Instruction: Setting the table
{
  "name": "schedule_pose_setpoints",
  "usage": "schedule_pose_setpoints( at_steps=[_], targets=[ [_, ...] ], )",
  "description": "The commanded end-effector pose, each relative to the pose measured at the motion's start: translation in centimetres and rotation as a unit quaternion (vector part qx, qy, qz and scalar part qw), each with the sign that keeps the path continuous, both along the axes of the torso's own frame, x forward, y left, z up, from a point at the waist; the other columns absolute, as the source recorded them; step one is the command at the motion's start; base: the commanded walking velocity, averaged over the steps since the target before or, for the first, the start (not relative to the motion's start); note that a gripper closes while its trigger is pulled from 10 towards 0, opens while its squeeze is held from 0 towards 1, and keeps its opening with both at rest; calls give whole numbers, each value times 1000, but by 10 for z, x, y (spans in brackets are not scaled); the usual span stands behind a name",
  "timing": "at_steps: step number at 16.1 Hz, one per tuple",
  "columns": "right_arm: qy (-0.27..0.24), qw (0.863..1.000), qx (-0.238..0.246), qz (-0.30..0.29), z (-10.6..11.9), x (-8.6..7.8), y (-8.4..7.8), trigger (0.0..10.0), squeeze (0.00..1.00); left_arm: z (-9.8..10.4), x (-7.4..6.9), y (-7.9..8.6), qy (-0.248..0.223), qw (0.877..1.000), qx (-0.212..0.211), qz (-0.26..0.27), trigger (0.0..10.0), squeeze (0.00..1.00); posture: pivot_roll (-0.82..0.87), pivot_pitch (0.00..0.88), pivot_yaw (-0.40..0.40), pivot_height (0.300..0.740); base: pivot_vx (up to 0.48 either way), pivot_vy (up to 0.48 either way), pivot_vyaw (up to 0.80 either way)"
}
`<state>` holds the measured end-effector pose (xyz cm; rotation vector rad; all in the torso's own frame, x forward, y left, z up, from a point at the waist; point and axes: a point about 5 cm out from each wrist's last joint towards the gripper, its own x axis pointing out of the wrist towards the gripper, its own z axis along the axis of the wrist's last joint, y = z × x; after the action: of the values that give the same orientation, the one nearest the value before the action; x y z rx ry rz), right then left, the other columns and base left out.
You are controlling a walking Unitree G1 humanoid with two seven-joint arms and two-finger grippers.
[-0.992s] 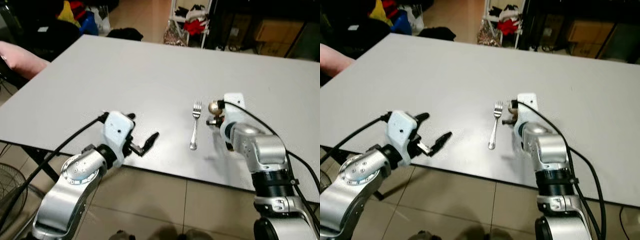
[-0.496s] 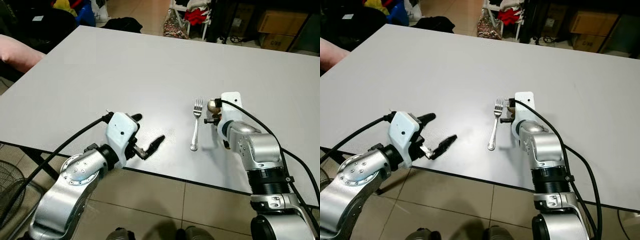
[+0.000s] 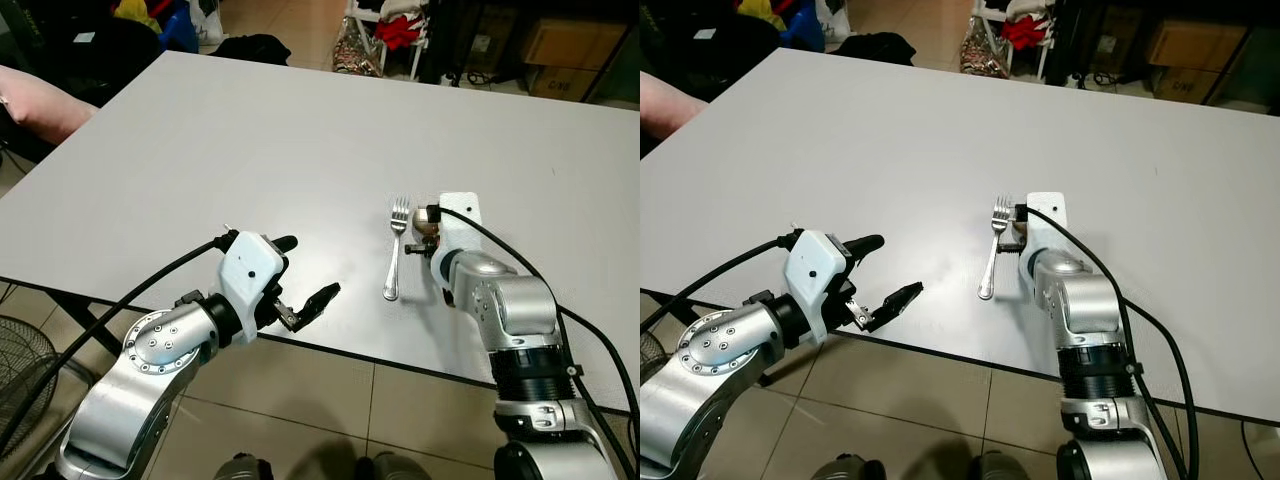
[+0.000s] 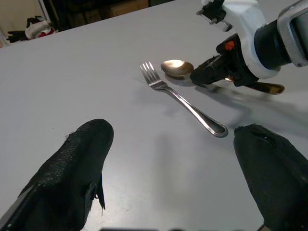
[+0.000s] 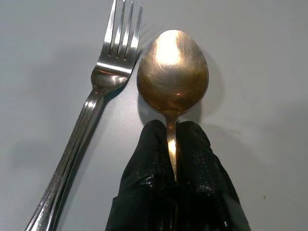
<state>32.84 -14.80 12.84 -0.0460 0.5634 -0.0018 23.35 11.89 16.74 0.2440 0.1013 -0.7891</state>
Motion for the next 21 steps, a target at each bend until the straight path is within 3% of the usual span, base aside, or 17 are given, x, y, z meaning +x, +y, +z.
schedule_pose_setpoints(
  at_steps=[1, 13, 14, 15, 16, 17, 21],
  targets=[
    [1, 1000, 4, -8, 0, -1, -2, 10000, 0, -1, 0, 0, 1, 1000, 4, -1, 10000, 0, -138, 84, 8, 740, 0, 0, 0],
    [11, 1000, 16, -24, -6, 0, -2, 10000, 0, -3, -5, -2, 17, 999, 10, -26, 10000, 0, -134, 86, 10, 740, 0, 0, 0],
    [14, 999, 19, -25, -7, 0, -2, 10000, 271, -3, -5, -2, 17, 999, 11, -27, 10000, 0, -133, 85, 10, 740, 0, 0, 0],
    [16, 999, 24, -26, -7, 0, -2, 10000, 322, -3, -5, -2, 17, 999, 11, -28, 10000, 0, -131, 84, 9, 740, 0, 0, 0],
    [18, 999, 28, -26, -8, 0, -1, 10000, 475, -3, -5, -1, 17, 999, 11, -28, 10000, 0, -131, 84, 9, 740, 0, 0, 0],
    [18, 999, 28, -26, -8, 0, -1, 10000, 553, -3, -5, -1, 17, 999, 11, -28, 10000, 0, -131, 81, 7, 740, 0, 0, 0],
    [16, 999, 26, -27, -10, 0, -2, 10000, 569, -2, -4, -1, 13, 1000, 13, -25, 10000, 0, -127, 70, 4, 740, 0, 0, 0]
  ],
)
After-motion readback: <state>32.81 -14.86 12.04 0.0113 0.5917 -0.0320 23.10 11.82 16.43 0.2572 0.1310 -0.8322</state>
